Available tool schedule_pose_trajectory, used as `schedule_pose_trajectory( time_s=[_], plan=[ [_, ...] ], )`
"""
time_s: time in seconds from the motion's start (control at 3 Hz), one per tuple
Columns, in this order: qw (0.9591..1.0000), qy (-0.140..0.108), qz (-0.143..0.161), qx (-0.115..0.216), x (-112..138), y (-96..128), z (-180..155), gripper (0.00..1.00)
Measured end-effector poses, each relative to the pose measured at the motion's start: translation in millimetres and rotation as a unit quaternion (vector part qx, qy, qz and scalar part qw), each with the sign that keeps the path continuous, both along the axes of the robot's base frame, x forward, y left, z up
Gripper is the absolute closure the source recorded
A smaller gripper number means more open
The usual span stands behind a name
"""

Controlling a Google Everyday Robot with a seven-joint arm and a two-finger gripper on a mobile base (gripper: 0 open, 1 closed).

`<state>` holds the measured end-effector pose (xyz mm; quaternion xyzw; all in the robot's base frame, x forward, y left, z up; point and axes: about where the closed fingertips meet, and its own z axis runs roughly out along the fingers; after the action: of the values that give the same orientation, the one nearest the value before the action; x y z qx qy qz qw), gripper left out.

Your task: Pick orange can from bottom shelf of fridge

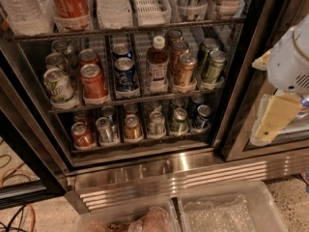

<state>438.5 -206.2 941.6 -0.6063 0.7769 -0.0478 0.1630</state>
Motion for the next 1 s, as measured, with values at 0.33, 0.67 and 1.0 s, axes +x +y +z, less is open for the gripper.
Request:
schedule_pose_trajectory(
  time_s=[0.33,0.67,1.0],
  plan=[
    [0.9990,0.024,-0.006,0.038,-3.5,14.5,-53.4,0.00],
    [0.9961,0.045,-0.010,0.075,-7.6,28.1,-92.9,0.00],
    [0.9927,0.058,-0.002,0.105,-17.7,68.2,-167.3,0.00]
  ],
)
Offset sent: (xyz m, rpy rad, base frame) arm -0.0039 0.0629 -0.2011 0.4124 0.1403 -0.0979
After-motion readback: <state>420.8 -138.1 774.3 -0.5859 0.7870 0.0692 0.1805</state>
